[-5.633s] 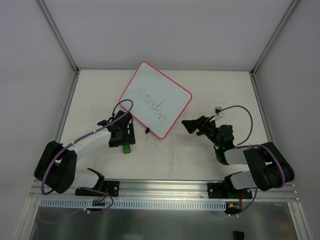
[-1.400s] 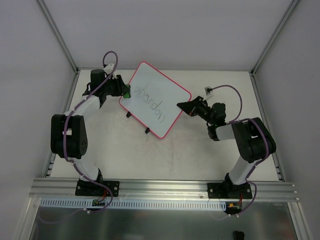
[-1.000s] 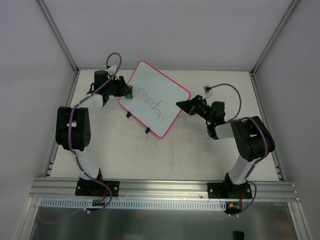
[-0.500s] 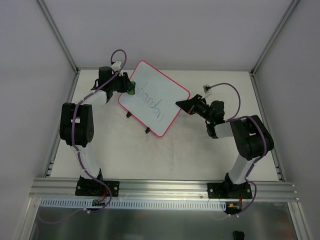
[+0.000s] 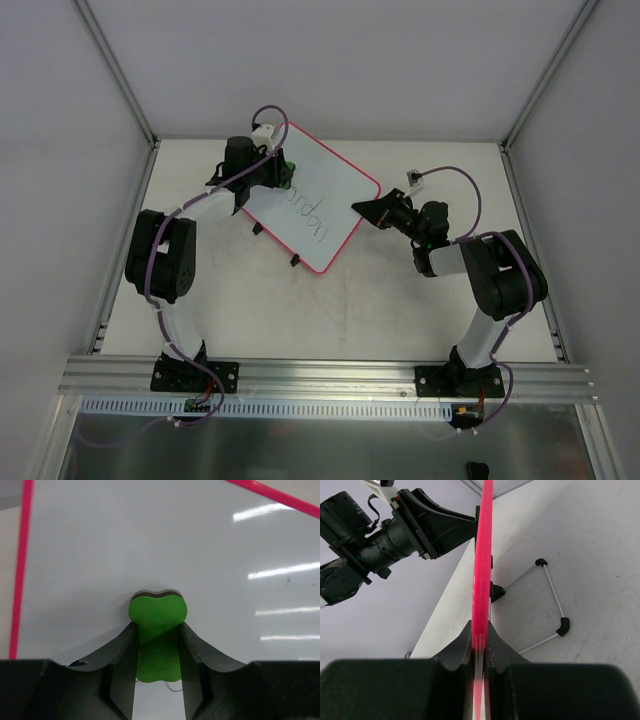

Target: Erase the whiteboard

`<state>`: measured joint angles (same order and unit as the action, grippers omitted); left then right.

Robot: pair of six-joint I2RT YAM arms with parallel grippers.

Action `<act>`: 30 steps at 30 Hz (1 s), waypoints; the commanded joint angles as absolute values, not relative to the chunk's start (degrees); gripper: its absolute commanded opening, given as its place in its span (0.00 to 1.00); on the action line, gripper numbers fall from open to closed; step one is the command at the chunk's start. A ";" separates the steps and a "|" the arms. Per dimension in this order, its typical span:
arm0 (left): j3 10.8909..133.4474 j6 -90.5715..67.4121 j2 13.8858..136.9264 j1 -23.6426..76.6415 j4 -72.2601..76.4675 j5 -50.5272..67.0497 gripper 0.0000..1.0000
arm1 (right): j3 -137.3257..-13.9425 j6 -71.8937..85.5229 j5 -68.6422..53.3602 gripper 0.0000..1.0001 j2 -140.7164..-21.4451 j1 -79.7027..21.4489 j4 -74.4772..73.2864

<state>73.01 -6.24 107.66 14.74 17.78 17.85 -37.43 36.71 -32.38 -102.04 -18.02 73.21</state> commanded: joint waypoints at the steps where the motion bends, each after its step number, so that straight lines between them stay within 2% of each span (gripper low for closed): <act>1: 70.49 -4.92 107.49 21.00 14.86 23.20 0.00 | -39.73 33.40 -36.21 0.00 -102.13 -19.25 87.63; 8: 71.28 -1.14 107.14 25.22 11.08 21.54 0.00 | -39.81 33.22 -36.21 0.00 -101.95 -19.34 87.63; 12: 76.37 -0.53 109.68 24.70 8.18 18.73 0.00 | -39.81 33.22 -36.21 0.00 -101.60 -19.34 87.71; 16: 79.54 -3.95 112.23 19.61 7.38 20.56 0.00 | -39.55 33.14 -36.39 0.00 -101.34 -19.42 87.63; 22: 75.95 -6.59 110.57 12.23 7.82 19.95 0.00 | -39.29 32.87 -36.74 0.00 -100.72 -19.42 87.54; 30: 72.25 -7.56 108.55 9.58 9.40 16.96 0.00 | -39.64 32.87 -36.91 0.00 -101.07 -19.42 87.54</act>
<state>74.00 -6.94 108.49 8.82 10.76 18.85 -37.52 36.38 -32.40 -102.04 -18.11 73.06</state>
